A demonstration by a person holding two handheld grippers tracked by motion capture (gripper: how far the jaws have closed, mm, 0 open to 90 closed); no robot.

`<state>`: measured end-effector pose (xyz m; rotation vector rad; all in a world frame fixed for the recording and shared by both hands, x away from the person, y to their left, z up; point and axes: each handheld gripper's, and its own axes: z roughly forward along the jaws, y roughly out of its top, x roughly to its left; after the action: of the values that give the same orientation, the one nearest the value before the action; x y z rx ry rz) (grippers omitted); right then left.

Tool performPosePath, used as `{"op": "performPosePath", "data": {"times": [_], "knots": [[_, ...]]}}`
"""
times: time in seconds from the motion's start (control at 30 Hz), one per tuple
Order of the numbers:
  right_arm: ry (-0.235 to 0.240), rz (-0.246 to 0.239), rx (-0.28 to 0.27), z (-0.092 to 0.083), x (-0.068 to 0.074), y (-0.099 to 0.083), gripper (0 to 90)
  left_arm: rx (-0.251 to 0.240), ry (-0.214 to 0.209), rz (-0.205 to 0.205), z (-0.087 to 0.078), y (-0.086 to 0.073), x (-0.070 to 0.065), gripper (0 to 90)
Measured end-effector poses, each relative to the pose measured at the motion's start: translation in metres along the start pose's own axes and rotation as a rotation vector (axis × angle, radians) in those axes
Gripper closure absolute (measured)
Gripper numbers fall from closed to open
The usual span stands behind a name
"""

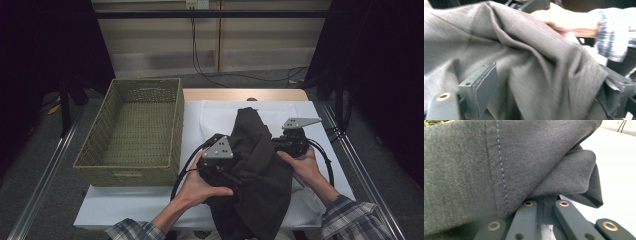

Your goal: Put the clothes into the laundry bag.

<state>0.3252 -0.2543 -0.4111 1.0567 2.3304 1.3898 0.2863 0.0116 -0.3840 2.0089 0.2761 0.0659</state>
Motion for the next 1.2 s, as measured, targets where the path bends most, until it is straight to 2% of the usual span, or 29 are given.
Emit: {"op": "performPosePath", "data": {"times": [0.1, 0.17, 0.23, 0.27, 0.33, 0.37, 0.47, 0.5, 0.53, 0.6, 0.63, 0.67, 0.7, 0.8, 0.83, 0.87, 0.97, 1.0, 1.17, 1.2], "knots": [[0.001, -0.005, -0.003, -0.001, 0.002, 0.0, 90.0, -0.006, 0.041, -0.003, 0.014, 0.0, 0.011, 13.7], [0.003, -0.007, -0.003, -0.001, 0.003, 0.001, 90.0, 0.033, 0.063, -0.005, 0.023, 0.0, 0.02, 10.5], [0.005, -0.012, -0.003, -0.001, 0.006, 0.001, 90.0, 0.041, 0.06, -0.05, 0.033, -0.002, 0.029, 5.4], [0.005, -0.012, -0.003, -0.001, 0.006, 0.001, 90.0, 0.051, 0.064, -0.055, 0.039, -0.003, 0.031, 5.4], [0.004, -0.031, 0.0, -0.001, 0.01, 0.002, 90.0, 0.096, 0.085, -0.002, 0.049, -0.006, 0.031, 4.8], [0.002, -0.033, 0.003, 0.0, 0.012, 0.003, 90.0, 0.097, 0.094, -0.003, 0.054, -0.008, 0.03, 6.0], [-0.001, -0.037, 0.016, 0.001, 0.018, 0.003, 90.0, 0.16, 0.133, 0.009, 0.063, -0.011, 0.031, 14.4], [-0.001, -0.039, 0.017, 0.002, 0.019, 0.003, 90.0, 0.162, 0.131, -0.006, 0.065, -0.013, 0.032, 18.0], [-0.008, -0.038, 0.022, 0.003, 0.019, 0.002, 90.0, 0.165, 0.128, -0.015, 0.065, -0.016, 0.035, 31.4], [-0.015, -0.034, 0.026, 0.004, 0.019, 0.002, 90.0, 0.174, 0.118, -0.021, 0.063, -0.018, 0.036, 48.1], [-0.017, -0.03, 0.027, 0.004, 0.018, 0.002, 90.0, 0.149, 0.095, -0.042, 0.061, -0.021, 0.038, 56.8], [-0.018, -0.027, 0.025, 0.003, 0.016, 0.002, 90.0, 0.142, 0.081, -0.042, 0.059, -0.022, 0.039, 61.3], [-0.013, -0.021, 0.023, 0.003, 0.014, 0.002, 90.0, 0.144, 0.088, -0.036, 0.058, -0.021, 0.038, 64.3], [-0.018, -0.011, 0.02, 0.004, 0.012, 0.003, 90.0, 0.155, 0.086, 0.0, 0.056, -0.015, 0.03, 67.5], [-0.018, -0.01, 0.019, 0.005, 0.012, 0.003, 90.0, 0.165, 0.092, 0.027, 0.056, -0.012, 0.024, 67.5], [-0.015, -0.009, 0.015, 0.006, 0.011, 0.003, 90.0, 0.165, 0.092, 0.027, 0.056, -0.012, 0.024, 67.6], [-0.024, -0.017, 0.015, 0.009, 0.012, 0.005, 90.0, 0.202, 0.089, 0.081, 0.062, -0.004, 0.016, 67.9], [-0.025, -0.012, 0.014, 0.008, 0.012, 0.005, 90.0, 0.18, 0.072, 0.078, 0.063, -0.006, 0.017, 67.9], [-0.023, -0.014, -0.001, 0.006, 0.012, 0.007, 90.0, 0.173, 0.063, 0.098, 0.058, -0.004, 0.009, 68.0], [-0.021, -0.013, -0.004, 0.006, 0.012, 0.008, 90.0, 0.17, 0.044, 0.104, 0.056, -0.003, 0.008, 68.1]]}}
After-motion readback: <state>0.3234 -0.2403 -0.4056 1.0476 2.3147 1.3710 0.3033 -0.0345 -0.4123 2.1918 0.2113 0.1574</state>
